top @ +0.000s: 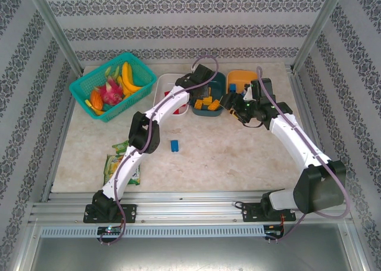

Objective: Sort the legos into containers by color

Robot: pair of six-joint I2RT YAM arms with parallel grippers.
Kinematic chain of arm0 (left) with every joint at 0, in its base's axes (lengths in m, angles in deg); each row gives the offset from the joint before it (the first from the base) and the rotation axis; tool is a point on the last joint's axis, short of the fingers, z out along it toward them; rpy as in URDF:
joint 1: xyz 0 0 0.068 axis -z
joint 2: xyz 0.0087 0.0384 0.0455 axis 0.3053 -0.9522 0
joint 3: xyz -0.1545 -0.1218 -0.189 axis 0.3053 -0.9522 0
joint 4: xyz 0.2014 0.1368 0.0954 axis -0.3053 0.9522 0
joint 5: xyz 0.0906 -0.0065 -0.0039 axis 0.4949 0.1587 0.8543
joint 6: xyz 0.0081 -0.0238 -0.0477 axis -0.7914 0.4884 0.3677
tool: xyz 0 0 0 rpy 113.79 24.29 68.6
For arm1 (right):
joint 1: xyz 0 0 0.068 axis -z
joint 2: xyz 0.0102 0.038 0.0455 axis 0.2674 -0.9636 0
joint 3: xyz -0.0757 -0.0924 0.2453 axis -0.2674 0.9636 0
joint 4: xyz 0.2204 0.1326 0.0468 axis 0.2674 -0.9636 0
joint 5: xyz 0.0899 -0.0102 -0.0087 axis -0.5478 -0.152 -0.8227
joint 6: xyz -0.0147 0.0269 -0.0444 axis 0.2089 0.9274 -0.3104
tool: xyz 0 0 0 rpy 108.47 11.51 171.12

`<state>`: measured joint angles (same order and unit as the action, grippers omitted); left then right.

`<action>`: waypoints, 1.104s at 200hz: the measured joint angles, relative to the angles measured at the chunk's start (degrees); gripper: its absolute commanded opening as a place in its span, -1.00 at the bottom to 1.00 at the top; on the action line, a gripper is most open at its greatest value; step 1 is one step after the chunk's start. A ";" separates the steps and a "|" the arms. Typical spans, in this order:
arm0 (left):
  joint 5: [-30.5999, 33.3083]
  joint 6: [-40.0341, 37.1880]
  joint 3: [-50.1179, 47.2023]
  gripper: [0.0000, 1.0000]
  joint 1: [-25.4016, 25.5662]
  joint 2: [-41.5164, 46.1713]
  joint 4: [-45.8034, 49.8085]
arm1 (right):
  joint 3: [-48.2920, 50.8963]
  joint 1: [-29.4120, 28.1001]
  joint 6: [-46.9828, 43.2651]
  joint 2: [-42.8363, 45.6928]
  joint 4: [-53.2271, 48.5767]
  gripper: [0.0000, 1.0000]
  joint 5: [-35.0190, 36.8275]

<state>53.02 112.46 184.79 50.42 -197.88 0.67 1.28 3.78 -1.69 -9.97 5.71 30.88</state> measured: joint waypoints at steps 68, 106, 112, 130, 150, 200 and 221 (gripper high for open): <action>2.10 -0.02 0.00 -0.29 0.79 -0.59 1.18 | 0.74 0.00 0.00 0.85 0.00 0.38 -0.02; 2.10 0.07 0.00 -0.07 0.79 -1.14 2.60 | 0.98 0.02 0.00 1.31 0.02 0.38 -0.20; 2.10 0.07 0.07 -0.05 0.79 -1.14 2.73 | 1.09 0.02 0.00 1.40 0.02 0.39 -0.20; 2.08 0.22 0.55 -0.01 0.79 -1.14 2.95 | 1.27 0.02 0.00 1.40 0.00 0.39 -0.22; 2.05 0.42 1.27 0.05 0.85 -1.14 2.93 | 1.36 0.02 0.00 1.40 0.00 0.39 -0.22; 2.10 1.75 1.75 0.05 1.05 -0.98 2.99 | 1.73 0.02 -0.04 1.53 0.02 0.39 -0.33; 2.64 2.23 1.75 0.01 1.05 -0.26 3.74 | 2.23 0.02 -0.20 2.14 0.02 0.39 -0.35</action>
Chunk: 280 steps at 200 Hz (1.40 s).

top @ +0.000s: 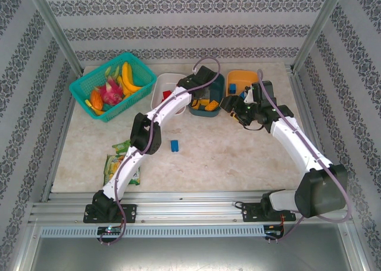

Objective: Sort the legos into containers by color

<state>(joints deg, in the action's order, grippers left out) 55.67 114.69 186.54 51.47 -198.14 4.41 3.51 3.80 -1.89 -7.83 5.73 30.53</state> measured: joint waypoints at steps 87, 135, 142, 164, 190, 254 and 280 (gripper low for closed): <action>4.24 3.50 0.00 -0.06 0.00 6.01 5.07 | 1.62 -0.87 -0.48 2.25 -0.09 0.39 0.48; 0.46 7.37 -8.15 0.14 0.00 17.03 10.47 | 1.57 -8.83 -3.98 2.21 -2.45 0.35 3.98; -0.26 7.63 -12.33 0.17 -0.02 20.44 10.67 | 1.57 -10.29 -4.26 2.08 -2.64 0.34 4.66; -2.82 8.79 -31.85 0.30 -0.02 35.76 9.73 | 1.22 -16.35 -5.16 -0.28 -2.69 0.34 7.04; -5.53 10.14 -54.49 0.48 -0.07 54.42 7.76 | -1.01 -23.56 -5.90 -6.34 -3.45 0.34 9.94; -14.23 11.91 -91.65 0.85 -0.11 88.78 3.32 | -15.58 -36.02 -5.81 -25.57 -10.16 0.48 17.07; -16.70 12.61 -100.08 0.92 -0.11 100.67 3.08 | -21.73 -38.58 -4.87 -32.11 -12.87 0.44 19.04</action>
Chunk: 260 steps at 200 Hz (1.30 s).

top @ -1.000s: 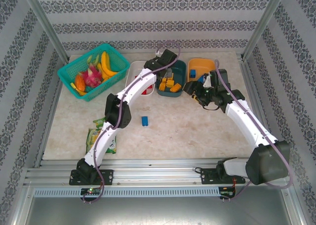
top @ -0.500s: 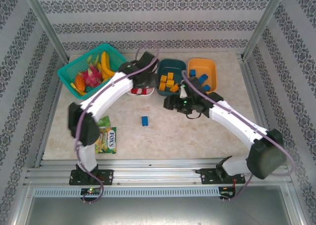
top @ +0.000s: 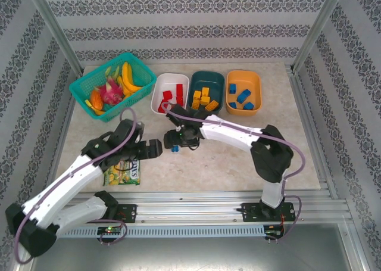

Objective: Sort the legos into containers by color

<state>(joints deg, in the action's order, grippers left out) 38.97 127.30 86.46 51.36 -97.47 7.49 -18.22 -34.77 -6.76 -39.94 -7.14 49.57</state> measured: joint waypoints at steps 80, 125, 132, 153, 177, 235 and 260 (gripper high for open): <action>-1.77 3.80 -6.62 0.92 0.00 16.74 3.23 | -9.51 -0.46 2.64 -14.16 -3.65 0.11 1.51; -2.78 3.72 -6.58 0.92 0.00 17.44 5.55 | -11.41 -0.09 3.19 -16.09 -4.57 -0.33 2.64; -3.02 3.72 -6.58 0.92 0.00 17.70 5.53 | -11.61 -0.07 3.08 -16.06 -4.61 -0.40 2.89; -3.89 3.72 -6.58 0.92 0.00 18.01 5.46 | -11.80 -0.07 3.17 -16.06 -4.61 -0.54 3.50; -4.35 3.76 -6.34 0.91 0.00 17.33 4.83 | -11.67 0.20 2.58 -15.13 -4.87 -0.57 4.22; -4.35 5.42 -0.20 0.91 0.00 6.71 -2.99 | -4.87 9.20 0.46 3.19 -5.75 -0.57 5.29; -5.09 5.01 6.73 0.92 0.00 -3.19 -8.28 | -4.57 19.28 -2.03 9.64 -5.81 -0.57 5.38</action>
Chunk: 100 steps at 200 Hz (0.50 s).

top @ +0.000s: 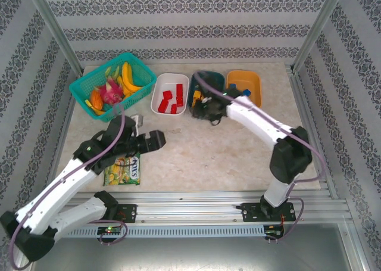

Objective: Sort the legos into containers by color

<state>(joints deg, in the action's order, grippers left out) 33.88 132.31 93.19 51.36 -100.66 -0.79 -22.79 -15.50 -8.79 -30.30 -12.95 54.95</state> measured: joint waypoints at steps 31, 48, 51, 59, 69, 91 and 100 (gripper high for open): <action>-2.05 -0.94 7.34 0.91 -0.07 -12.57 -7.08 | -2.49 11.76 -2.97 -1.49 -0.68 -0.57 -0.20; -3.10 -1.55 11.41 0.91 -0.07 -19.69 -10.23 | -6.12 16.50 -3.89 -5.60 -0.83 -0.57 -0.57; -3.34 -1.57 12.20 0.91 -0.07 -20.72 -10.60 | -6.91 17.22 -3.98 -6.40 -0.87 -0.57 -0.63; -3.91 -1.81 14.60 0.91 -0.07 -24.15 -11.76 | -9.33 18.99 -4.42 -8.96 -0.85 -0.58 -0.85; -4.44 -2.40 18.34 0.91 -0.07 -28.79 -12.83 | -12.70 21.00 -4.76 -12.41 -0.68 -0.58 -1.14; -5.35 -3.52 26.71 0.90 -0.09 -37.86 -14.91 | -20.41 24.28 -5.01 -19.76 -0.66 -0.58 -1.68; -5.64 -4.02 30.47 0.90 -0.20 -41.62 -15.65 | -23.50 25.38 -5.01 -22.71 -0.52 -0.58 -1.99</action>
<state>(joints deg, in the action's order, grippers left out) 28.24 128.28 123.66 51.17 -142.28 -16.44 -46.28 9.88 -13.80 -53.01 -13.48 52.96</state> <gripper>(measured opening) 0.953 0.337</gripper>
